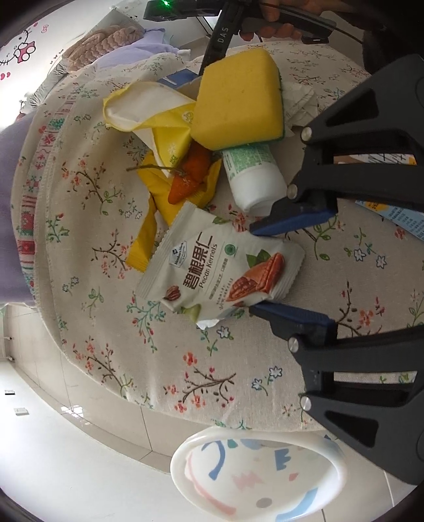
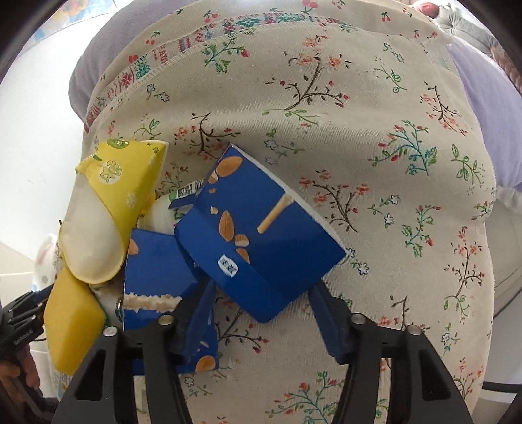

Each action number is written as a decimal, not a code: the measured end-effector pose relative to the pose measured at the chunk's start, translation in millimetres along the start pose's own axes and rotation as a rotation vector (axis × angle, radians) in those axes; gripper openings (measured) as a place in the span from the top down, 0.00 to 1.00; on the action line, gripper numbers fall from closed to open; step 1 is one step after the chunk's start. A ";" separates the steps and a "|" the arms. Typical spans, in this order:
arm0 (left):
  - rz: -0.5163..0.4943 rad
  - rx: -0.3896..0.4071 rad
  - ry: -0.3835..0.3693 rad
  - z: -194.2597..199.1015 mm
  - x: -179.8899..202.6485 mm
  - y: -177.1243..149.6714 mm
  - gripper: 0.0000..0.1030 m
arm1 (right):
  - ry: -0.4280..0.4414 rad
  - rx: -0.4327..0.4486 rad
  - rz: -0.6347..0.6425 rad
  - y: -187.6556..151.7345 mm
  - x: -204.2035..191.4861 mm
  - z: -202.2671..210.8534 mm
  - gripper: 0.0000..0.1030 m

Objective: Collect trash
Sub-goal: 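Grasp the pecan kernels bag with left tool while right tool grasps torn blue box, then carry the pecan bag into the white bucket with left tool while right holds blue box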

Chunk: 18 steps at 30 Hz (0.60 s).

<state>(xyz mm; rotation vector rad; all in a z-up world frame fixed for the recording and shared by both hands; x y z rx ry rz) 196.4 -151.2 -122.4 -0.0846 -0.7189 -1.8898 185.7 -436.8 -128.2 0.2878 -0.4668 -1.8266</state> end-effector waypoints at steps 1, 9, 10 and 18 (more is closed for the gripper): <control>-0.002 0.010 0.000 4.2 0.5 0.4 0.58 | 0.002 0.003 0.003 0.6 3.6 1.9 0.47; -0.004 0.054 0.010 25.7 -1.4 -6.8 0.58 | 0.030 0.061 0.001 -8.1 10.5 38.5 0.56; -0.002 0.055 0.011 27.6 -2.2 -7.8 0.58 | 0.031 0.073 0.003 -8.3 11.5 44.1 0.57; -0.001 0.076 0.013 37.2 -6.2 -7.9 0.58 | 0.072 0.146 -0.016 -10.0 28.8 84.8 0.78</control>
Point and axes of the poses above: each gripper's, at about its wrist camera, not at the fingertips, and z roughly against the way its jaws point, x to its right, y to its top, the point moved 7 cm from there along -z, roughly the way its jaws point, and after that the axes turned 13 degrees about -y, right-handed, at the moved point
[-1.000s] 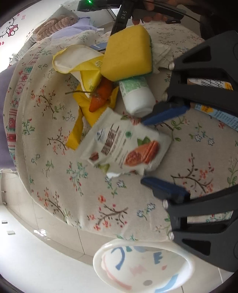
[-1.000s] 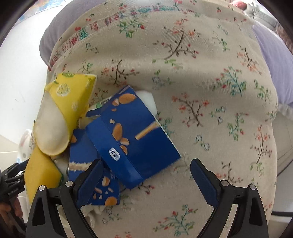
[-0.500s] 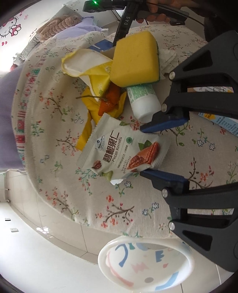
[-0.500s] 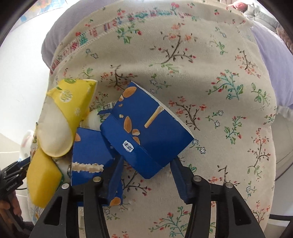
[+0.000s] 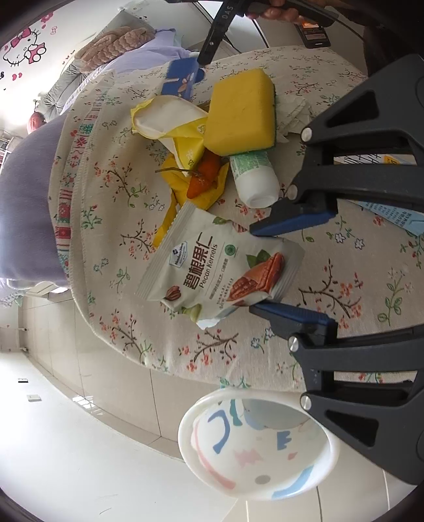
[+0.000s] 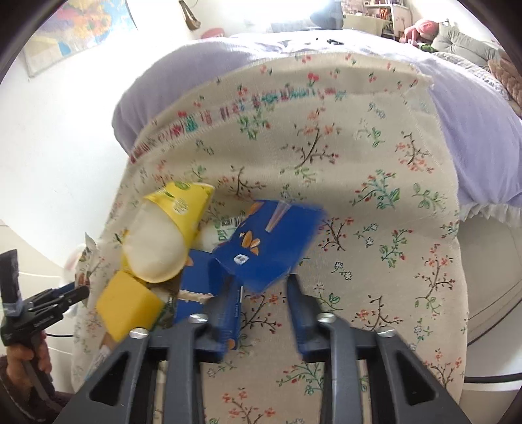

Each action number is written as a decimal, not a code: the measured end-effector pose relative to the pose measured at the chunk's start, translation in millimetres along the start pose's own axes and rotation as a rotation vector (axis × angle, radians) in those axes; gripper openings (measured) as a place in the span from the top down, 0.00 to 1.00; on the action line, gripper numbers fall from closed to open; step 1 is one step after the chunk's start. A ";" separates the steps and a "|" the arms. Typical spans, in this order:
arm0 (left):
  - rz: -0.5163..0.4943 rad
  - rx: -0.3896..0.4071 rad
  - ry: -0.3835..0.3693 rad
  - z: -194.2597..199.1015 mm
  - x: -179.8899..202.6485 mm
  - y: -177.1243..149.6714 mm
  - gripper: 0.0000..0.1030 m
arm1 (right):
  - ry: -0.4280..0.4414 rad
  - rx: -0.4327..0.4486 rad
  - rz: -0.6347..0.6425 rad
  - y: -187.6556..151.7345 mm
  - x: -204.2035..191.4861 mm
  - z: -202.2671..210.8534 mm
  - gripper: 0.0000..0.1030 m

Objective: Collect trash
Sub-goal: 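Carry the pecan bag into the white bucket with left tool while right holds blue box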

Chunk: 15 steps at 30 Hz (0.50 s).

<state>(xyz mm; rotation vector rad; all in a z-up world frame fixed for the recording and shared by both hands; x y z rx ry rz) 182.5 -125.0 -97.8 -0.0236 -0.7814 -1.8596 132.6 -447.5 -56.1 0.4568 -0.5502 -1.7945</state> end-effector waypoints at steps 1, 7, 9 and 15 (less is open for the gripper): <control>0.001 0.005 -0.002 2.2 -0.7 -0.4 0.58 | -0.001 0.008 0.000 1.0 0.5 3.1 0.78; 0.014 0.017 0.002 8.9 -2.8 -0.2 0.58 | -0.010 0.007 -0.053 3.9 9.7 7.5 0.72; 0.022 0.017 0.004 9.8 -3.7 -1.4 0.58 | -0.028 -0.004 -0.083 6.4 12.8 -1.5 0.20; 0.035 0.015 0.006 9.8 -3.2 -3.6 0.58 | -0.065 -0.012 -0.087 16.8 7.8 -31.4 0.11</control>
Point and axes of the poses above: each gripper's, at about its wrist camera, not at the fingertips, and z roughly against the way its jaws point, x to its right, y to its top, the point moved 7 cm from there along -z, roughly the way its jaws point, and after that the axes turned 13 degrees about -y, right-handed, at the moved point
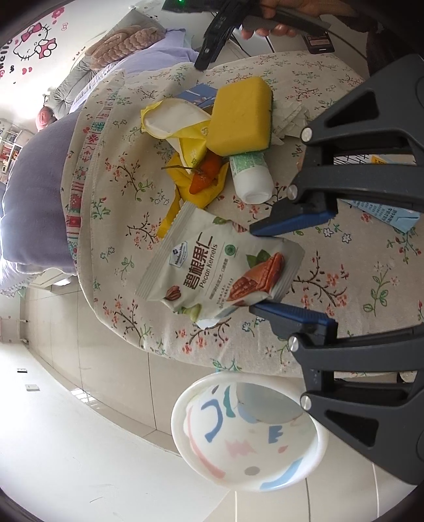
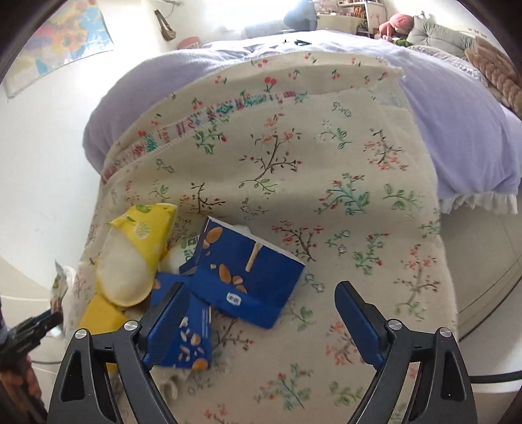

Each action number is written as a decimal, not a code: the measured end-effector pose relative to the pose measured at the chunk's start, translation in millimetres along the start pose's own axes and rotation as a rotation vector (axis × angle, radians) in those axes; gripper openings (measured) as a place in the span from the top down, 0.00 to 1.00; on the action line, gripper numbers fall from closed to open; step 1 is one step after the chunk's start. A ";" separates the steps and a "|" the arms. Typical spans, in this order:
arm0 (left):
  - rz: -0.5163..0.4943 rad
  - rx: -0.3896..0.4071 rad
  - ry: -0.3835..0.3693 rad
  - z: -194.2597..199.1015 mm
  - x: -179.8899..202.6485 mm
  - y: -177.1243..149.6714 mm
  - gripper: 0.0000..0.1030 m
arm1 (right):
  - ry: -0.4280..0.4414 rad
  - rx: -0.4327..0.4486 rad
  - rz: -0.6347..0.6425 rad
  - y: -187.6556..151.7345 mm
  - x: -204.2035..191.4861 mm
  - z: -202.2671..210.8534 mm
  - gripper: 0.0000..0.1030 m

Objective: Collect trash
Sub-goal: 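Carry the pecan bag into the white bucket with left tool while right holds blue box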

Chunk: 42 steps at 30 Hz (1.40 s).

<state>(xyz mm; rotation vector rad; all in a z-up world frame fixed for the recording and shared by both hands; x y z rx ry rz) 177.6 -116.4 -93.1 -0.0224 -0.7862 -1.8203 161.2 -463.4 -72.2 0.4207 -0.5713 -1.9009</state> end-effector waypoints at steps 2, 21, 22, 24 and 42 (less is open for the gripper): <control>0.001 -0.002 0.002 -0.5 0.0 -0.4 0.58 | 0.020 -0.029 -0.053 2.2 -2.4 -12.1 0.11; 0.031 -0.002 -0.004 6.8 -10.5 -3.6 0.58 | -0.014 -0.147 -0.384 -1.2 -20.3 -74.5 0.03; 0.034 0.000 -0.006 8.8 -11.6 -3.9 0.58 | -0.007 -0.134 -0.390 -0.3 -21.3 -73.8 0.05; 0.037 0.007 -0.007 12.2 -13.7 -3.6 0.58 | -0.001 -0.108 -0.374 -1.7 -20.4 -68.1 0.22; 0.067 0.069 0.015 48.7 -38.5 -4.5 0.58 | -0.042 -0.033 -0.210 -5.2 7.9 0.0 0.79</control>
Point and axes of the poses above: each gripper's, at about its wrist camera, not at the fingertips, and z roughly against the way its jaws point, x to its right, y to its top, the point moved 7 cm from there along -z, roughly the way its jaws point, and after that the axes turned 13 degrees about -y, right-handed, at the moved point
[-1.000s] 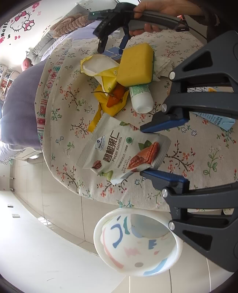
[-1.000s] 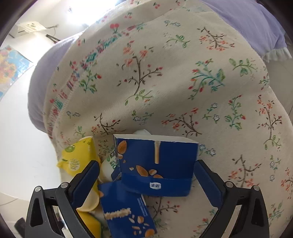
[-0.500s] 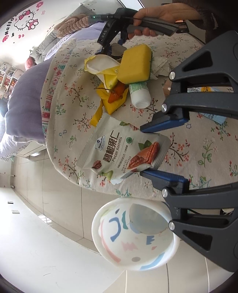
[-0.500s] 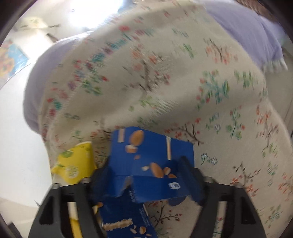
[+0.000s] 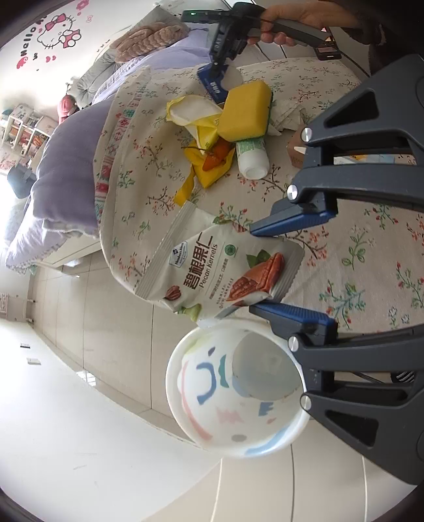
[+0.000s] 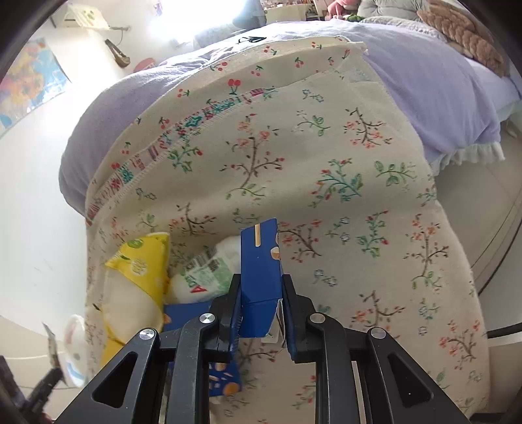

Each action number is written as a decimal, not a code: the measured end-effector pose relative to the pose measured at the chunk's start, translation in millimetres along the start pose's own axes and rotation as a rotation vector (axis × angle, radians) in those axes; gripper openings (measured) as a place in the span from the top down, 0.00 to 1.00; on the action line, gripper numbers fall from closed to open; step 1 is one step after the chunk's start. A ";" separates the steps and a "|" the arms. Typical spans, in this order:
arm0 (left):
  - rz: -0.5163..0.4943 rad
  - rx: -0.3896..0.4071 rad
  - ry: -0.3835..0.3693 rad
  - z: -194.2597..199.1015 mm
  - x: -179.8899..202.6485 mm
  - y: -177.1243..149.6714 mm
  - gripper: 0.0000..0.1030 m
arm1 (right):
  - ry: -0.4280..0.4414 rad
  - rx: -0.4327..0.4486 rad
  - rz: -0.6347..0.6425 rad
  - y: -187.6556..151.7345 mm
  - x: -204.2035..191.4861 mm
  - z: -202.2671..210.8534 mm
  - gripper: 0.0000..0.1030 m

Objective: Collect trash
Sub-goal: 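Carry the pecan bag into the white bucket with left tool while right holds blue box, then lower the torn blue box over the bucket and open the right tool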

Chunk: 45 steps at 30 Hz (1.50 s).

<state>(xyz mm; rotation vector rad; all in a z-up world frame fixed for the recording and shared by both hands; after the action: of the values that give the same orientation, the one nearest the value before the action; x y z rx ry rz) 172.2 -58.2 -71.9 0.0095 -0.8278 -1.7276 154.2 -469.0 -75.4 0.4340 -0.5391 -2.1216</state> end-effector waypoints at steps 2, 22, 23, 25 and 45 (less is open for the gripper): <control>0.011 0.009 0.001 5.0 -3.7 -0.1 0.58 | 0.008 -0.006 -0.002 -2.4 1.8 1.8 0.81; 0.119 0.092 0.078 34.6 -65.4 8.7 0.58 | 0.345 0.147 0.160 -14.7 -154.2 109.4 0.81; 0.122 0.092 0.082 35.0 -69.4 8.6 0.58 | 0.360 0.136 0.176 -20.8 -168.1 107.8 0.81; 0.128 0.091 0.095 34.5 -78.6 8.1 0.58 | 0.387 0.112 0.208 -33.4 -197.7 102.2 0.81; 0.177 0.091 0.254 57.9 -138.9 -5.2 0.15 | 0.514 -0.051 0.362 -127.6 -368.9 35.4 0.80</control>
<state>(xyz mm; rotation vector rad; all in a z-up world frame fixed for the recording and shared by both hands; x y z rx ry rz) 190.9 90.5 -86.9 0.2071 -0.6963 -1.4856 254.7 -90.1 -72.6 0.7610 -0.2400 -1.5917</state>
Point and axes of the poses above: each gripper's, at about its wrist camera, not at the fingertips, and z roughly against the way its jaws point, x to its right, y to its top, the point moved 7 cm from there along -z, roughly the way its jaws point, and after that the axes turned 13 degrees about -y, right-handed, at the moved point
